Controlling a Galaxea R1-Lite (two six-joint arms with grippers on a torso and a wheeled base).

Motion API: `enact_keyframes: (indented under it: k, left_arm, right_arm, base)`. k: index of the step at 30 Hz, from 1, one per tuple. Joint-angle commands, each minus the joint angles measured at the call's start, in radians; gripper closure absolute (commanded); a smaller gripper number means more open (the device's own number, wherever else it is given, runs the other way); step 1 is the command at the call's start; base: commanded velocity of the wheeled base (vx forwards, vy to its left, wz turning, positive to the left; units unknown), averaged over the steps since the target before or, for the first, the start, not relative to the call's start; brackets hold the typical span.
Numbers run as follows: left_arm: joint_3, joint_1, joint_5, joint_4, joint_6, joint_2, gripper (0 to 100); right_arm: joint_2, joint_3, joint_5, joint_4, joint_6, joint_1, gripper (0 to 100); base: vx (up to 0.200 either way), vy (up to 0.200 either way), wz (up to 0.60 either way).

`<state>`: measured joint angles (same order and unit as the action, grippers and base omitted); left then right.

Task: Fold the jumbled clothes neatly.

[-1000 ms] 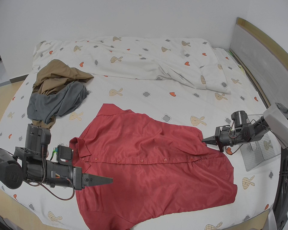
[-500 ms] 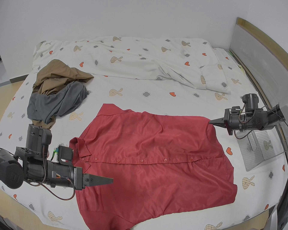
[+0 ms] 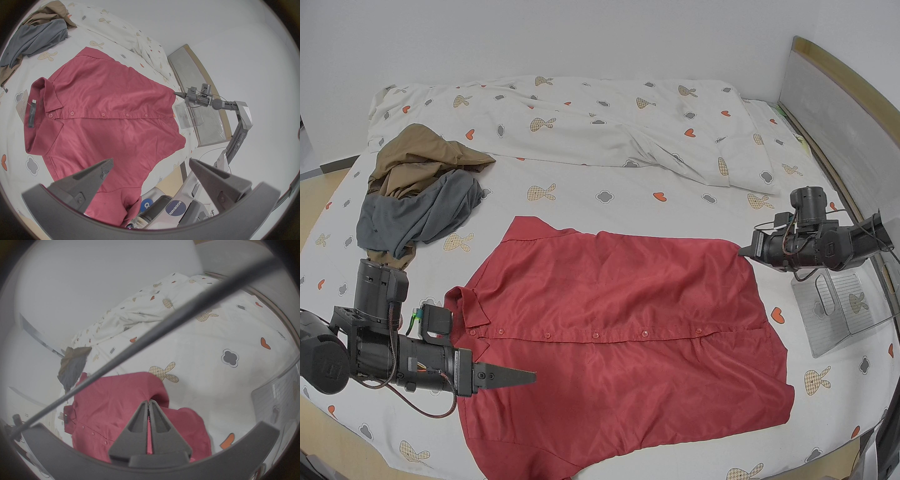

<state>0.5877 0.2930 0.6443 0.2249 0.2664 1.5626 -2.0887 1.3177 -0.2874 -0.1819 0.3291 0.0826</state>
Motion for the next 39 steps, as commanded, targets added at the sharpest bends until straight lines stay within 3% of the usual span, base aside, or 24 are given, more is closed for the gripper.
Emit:
enact_keyframes:
  k: [1,2,3,9,12,16,17,19,22,34,39]
  left_arm:
    - [0.000,0.000,0.000,0.001,0.001,0.002,0]
    - [0.000,0.000,0.000,0.001,0.001,0.002,0]
    - [0.000,0.000,0.000,0.001,0.001,0.002,0]
    - [0.000,0.000,0.000,0.002,0.001,0.002,0]
    - [0.000,0.000,0.000,0.001,0.001,0.002,0]
    - [-0.002,0.000,0.000,0.001,0.001,0.004,0]
    - [-0.002,0.000,0.000,0.001,0.001,0.004,0]
    - [-0.002,0.000,0.000,0.001,0.001,0.004,0]
    - [-0.002,0.000,0.000,0.001,0.001,0.004,0]
    - [-0.003,0.000,0.000,0.002,0.001,0.010,0]
    - [-0.003,0.000,0.000,0.002,0.001,0.010,0]
  right_arm:
    - [-0.060,0.008,0.045,-0.001,-0.013,0.068,100]
    - [-0.063,0.011,0.040,-0.001,-0.013,0.068,100]
    - [-0.063,0.011,0.040,-0.001,-0.013,0.068,0]
    - [-0.057,0.028,0.031,-0.005,-0.007,-0.004,0]
    - [-0.059,0.028,-0.012,-0.005,-0.005,-0.064,0]
    - [-0.062,0.011,-0.236,-0.002,0.004,-0.175,0]
    - [-0.062,0.011,-0.245,-0.002,0.005,-0.178,0]
    - [-0.071,0.002,-0.377,-0.002,0.024,-0.224,0]
    - [-0.132,-0.017,-0.460,-0.010,0.022,-0.241,0]
    - [-0.226,-0.015,-0.473,-0.014,-0.044,-0.227,0]
    - [-0.223,-0.014,-0.476,-0.014,-0.035,-0.216,0]
  base:
    - [0.000,0.000,0.00]
    - [0.000,0.000,0.00]
    - [0.000,0.000,0.00]
    - [0.000,0.000,0.00]
    - [0.000,0.000,0.00]
    - [0.000,0.000,0.00]
    - [0.000,0.000,0.00]
    - [0.000,0.000,0.00]
    - [0.000,0.000,0.00]
    - [0.000,0.000,0.00]
    - [0.000,0.000,0.00]
